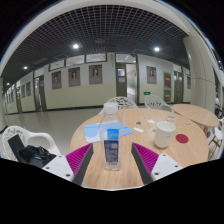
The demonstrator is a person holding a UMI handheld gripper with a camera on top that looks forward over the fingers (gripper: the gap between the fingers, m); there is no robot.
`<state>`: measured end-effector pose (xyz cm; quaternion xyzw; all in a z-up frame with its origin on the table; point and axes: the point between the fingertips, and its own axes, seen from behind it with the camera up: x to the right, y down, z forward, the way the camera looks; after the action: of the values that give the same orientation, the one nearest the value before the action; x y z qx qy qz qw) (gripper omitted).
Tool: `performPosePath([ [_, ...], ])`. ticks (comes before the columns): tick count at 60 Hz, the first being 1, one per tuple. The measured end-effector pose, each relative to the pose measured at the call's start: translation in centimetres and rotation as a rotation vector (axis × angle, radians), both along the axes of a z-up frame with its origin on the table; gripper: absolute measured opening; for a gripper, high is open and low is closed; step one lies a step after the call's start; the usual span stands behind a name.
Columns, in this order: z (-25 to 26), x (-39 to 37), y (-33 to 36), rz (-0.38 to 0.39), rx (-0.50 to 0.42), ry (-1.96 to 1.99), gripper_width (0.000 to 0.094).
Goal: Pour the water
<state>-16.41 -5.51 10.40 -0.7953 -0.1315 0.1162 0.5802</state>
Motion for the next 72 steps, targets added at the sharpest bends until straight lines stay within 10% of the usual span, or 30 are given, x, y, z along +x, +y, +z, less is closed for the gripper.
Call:
performPosePath([
  [11, -1.7, -2.1, 5.6, 0.006, 0.027, 0.038, 0.0782],
  [19, -3.2, -2.8, 8.2, 0.014, 0.033, -0.021, 0.0476],
  [30, -3.4, -2.9, 8.7, 0.008, 0.036, -0.006, 0.0331],
  [72, 7.3, 4.8, 18.3, -0.125, -0.42, 1.628, 0.0313],
])
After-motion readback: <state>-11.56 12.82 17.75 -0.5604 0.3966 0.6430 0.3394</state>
